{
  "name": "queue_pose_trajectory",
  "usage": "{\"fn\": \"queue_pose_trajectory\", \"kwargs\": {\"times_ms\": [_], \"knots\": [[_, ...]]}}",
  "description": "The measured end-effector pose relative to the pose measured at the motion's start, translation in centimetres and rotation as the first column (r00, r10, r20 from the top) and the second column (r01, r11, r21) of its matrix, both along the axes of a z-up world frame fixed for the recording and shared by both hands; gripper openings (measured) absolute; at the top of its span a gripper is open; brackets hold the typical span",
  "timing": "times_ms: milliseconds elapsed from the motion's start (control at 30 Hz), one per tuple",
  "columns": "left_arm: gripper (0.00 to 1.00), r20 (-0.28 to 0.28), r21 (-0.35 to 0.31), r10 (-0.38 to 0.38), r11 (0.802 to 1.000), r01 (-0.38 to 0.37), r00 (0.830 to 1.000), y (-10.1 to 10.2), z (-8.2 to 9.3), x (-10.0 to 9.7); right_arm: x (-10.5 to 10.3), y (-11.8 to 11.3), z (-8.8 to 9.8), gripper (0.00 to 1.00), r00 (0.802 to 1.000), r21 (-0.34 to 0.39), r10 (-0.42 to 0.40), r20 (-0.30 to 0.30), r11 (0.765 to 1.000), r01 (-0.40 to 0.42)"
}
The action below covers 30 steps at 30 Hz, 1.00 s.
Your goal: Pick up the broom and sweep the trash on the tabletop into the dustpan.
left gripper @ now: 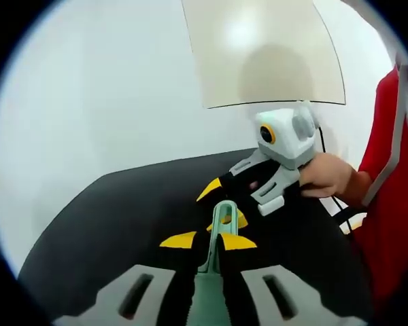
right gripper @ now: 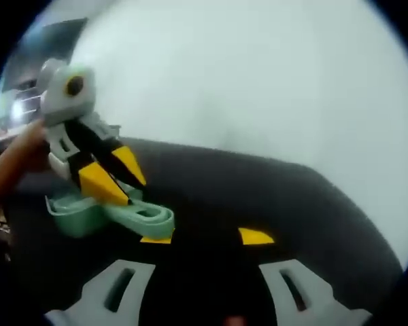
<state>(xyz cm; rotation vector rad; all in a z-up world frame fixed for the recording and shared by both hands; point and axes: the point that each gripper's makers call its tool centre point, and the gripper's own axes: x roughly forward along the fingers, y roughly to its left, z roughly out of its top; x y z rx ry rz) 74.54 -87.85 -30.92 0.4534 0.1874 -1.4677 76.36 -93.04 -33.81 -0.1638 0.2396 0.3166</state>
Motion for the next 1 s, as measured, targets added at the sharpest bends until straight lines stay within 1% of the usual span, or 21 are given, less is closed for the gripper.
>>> {"fn": "queue_pose_trajectory", "kwargs": {"times_ms": [133, 233, 300, 367, 433, 467, 500, 533, 600, 633, 700, 767, 833, 933, 1000], "knots": [[0.06, 0.0, 0.018, -0.033, 0.999, 0.033, 0.999, -0.1, -0.1, -0.4, 0.1, 0.0, 0.2, 0.36, 1.0, -0.003, 0.002, 0.009, 1.0, -0.002], [0.05, 0.02, 0.043, -0.038, 0.998, 0.037, 0.999, 0.0, -0.2, -0.2, 0.0, 0.1, 0.4, 0.36, 1.0, -0.003, 0.008, 0.021, 1.0, -0.008], [0.03, 0.01, 0.048, -0.04, 0.998, 0.039, 0.999, 0.0, -0.4, -0.3, 0.0, 0.2, 0.6, 0.36, 0.999, -0.022, 0.009, 0.037, 1.0, -0.008], [0.02, 0.011, 0.045, -0.041, 0.998, 0.041, 0.999, 0.0, -0.4, -0.4, 0.1, 0.2, 0.6, 0.36, 0.999, -0.024, 0.006, 0.038, 1.0, -0.005], [0.03, 0.031, 0.046, -0.034, 0.998, 0.032, 0.999, 0.2, -0.3, -0.6, 0.2, 0.1, 0.6, 0.37, 0.999, -0.016, 0.003, 0.035, 1.0, -0.002], [0.03, 0.03, 0.056, -0.024, 0.998, 0.023, 0.999, 0.4, -0.3, -0.6, 0.3, 0.1, 0.5, 0.37, 1.0, -0.013, -0.001, 0.03, 1.0, 0.002], [0.06, 0.022, 0.061, 0.008, 0.998, -0.009, 1.0, 0.8, -0.1, -0.4, 0.2, 0.1, 0.5, 0.37, 1.0, -0.005, -0.002, 0.028, 1.0, 0.002], [0.09, 0.015, 0.054, 0.028, 0.998, -0.029, 1.0, 1.0, 0.2, -0.4, 0.2, 0.0, 0.5, 0.37, 1.0, 0.005, -0.001, 0.028, 1.0, 0.001], [0.13, 0.01, 0.032, 0.024, 0.999, -0.024, 1.0, 1.5, 0.8, -0.8, 0.2, -0.1, 0.7, 0.37, 0.999, 0.032, -0.006, 0.032, 0.999, 0.005], [0.12, 0.007, 0.033, 0.021, 0.999, -0.021, 1.0, 1.6, 0.7, -1.0, 0.2, -0.1, 0.7, 0.37, 0.999, 0.038, -0.005, 0.033, 0.999, 0.004], [0.1, 0.025, 0.055, 0.015, 0.998, -0.016, 1.0, 1.7, 0.4, -1.2, 0.2, 0.1, 0.5, 0.37, 1.0, 0.033, -0.001, 0.029, 0.999, 0.0], [0.1, 0.029, 0.059, 0.014, 0.998, -0.015, 0.999, 1.6, 0.3, -1.0, 0.3, 0.3, 0.5, 0.37, 1.0, 0.013, 0.003, 0.031, 1.0, -0.003], [0.1, 0.031, 0.067, 0.014, 0.998, -0.016, 0.999, 1.7, 0.3, -0.8, 0.3, 0.2, 0.5, 0.37, 0.999, 0.01, 0.002, 0.033, 1.0, -0.003], [0.1, 0.032, 0.066, 0.032, 0.997, -0.034, 0.999, 2.0, 0.5, 0.1, 0.2, 0.2, 0.6, 0.37, 0.999, 0.03, 0.006, 0.034, 1.0, -0.007], [0.09, 0.026, 0.071, 0.011, 0.997, -0.013, 1.0, 1.8, 0.3, -0.3, 0.2, 0.3, 0.7, 0.37, 0.999, 0.034, 0.008, 0.035, 0.999, -0.009]]}}
